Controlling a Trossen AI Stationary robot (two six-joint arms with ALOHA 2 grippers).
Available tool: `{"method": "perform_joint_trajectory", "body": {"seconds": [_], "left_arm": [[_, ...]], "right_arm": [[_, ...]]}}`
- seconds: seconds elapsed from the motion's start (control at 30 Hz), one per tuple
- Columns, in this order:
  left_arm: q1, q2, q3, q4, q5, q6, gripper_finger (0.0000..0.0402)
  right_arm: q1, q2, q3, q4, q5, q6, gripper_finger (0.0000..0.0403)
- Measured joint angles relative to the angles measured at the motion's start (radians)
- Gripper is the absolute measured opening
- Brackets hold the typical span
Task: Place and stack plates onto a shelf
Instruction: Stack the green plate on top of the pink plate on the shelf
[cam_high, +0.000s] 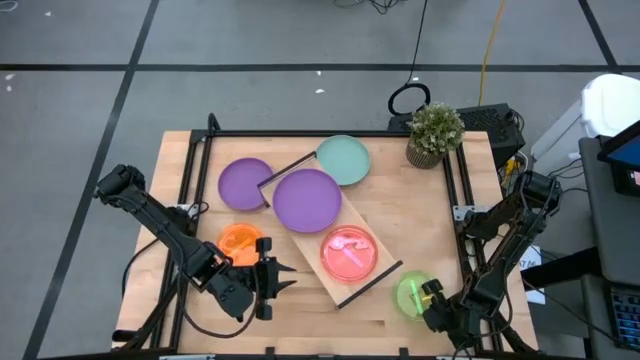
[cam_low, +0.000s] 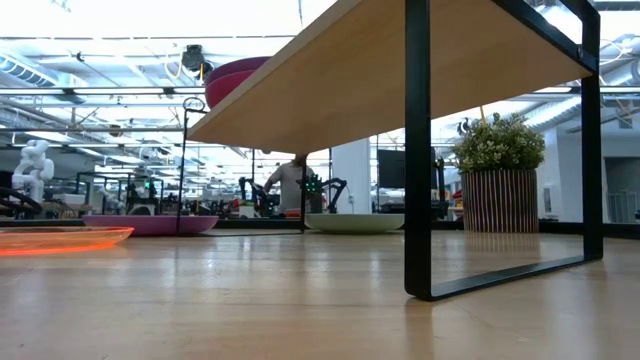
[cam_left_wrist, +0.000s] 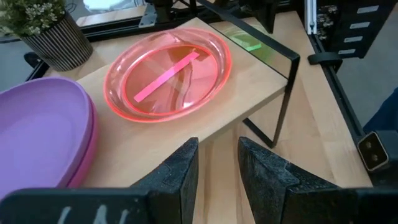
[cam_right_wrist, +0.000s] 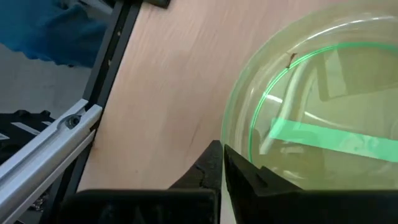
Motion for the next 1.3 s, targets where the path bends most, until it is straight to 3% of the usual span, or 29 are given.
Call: {"method": "perform_joint_trajectory", "body": {"seconds": [0.57,1.07,1.3], "left_arm": [[0.027,0.000,0.000,0.001,0.000,0.006,0.0120],[0.027,0.000,0.000,0.000,0.000,0.038,0.0120],[0.027,0.000,0.000,0.000,0.000,0.037,0.0120]], "right_arm": [[0.000,0.000,0.009,-0.027,-0.006,0.110,0.0000],[0.000,-0.001,0.332,-0.358,0.001,0.166,0.0000],[0.001,0.022,0.312,-0.367,0.024,0.211,0.0000]]}}
